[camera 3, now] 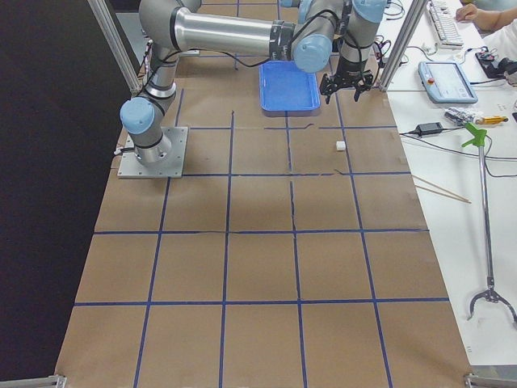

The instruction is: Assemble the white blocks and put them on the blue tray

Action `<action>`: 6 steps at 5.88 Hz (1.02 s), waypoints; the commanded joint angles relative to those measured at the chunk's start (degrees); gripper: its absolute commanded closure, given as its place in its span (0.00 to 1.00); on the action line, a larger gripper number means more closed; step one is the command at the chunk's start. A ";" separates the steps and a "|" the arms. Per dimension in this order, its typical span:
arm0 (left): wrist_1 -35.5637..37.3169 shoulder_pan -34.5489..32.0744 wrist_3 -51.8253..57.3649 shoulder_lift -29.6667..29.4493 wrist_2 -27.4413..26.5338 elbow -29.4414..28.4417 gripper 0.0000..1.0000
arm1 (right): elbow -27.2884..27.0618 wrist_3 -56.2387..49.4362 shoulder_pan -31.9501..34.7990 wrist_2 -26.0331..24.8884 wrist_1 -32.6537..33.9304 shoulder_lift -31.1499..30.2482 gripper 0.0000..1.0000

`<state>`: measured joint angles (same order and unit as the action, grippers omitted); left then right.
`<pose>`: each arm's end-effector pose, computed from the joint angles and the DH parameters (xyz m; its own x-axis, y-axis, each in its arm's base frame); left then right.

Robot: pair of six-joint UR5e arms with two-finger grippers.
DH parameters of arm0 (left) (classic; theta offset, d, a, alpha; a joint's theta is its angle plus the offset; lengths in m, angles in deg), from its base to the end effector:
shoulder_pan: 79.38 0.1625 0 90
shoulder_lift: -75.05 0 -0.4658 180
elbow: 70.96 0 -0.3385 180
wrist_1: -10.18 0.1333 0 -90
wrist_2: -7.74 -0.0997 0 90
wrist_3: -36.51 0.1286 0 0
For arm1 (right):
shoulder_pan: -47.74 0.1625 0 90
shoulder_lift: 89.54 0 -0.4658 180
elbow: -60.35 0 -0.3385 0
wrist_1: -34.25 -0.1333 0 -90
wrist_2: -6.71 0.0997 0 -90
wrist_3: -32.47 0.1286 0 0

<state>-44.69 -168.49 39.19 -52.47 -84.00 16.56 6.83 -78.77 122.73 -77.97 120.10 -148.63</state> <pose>-0.1191 -0.6627 0.2092 -0.9991 0.0312 -0.0304 0.0312 0.9995 -0.0001 -0.0356 -0.6935 0.4695 0.1073 -0.9926 0.0567 -0.9907 -0.1115 -0.0774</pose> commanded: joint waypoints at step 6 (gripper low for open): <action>-0.33 -19.48 29.13 9.05 0.34 6.60 0.96 | 3.70 -2.47 -3.80 21.21 -0.95 17.94 0.00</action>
<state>-45.06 -183.90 59.54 -43.53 -83.73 22.07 11.44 -79.98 119.94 -59.08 119.03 -132.64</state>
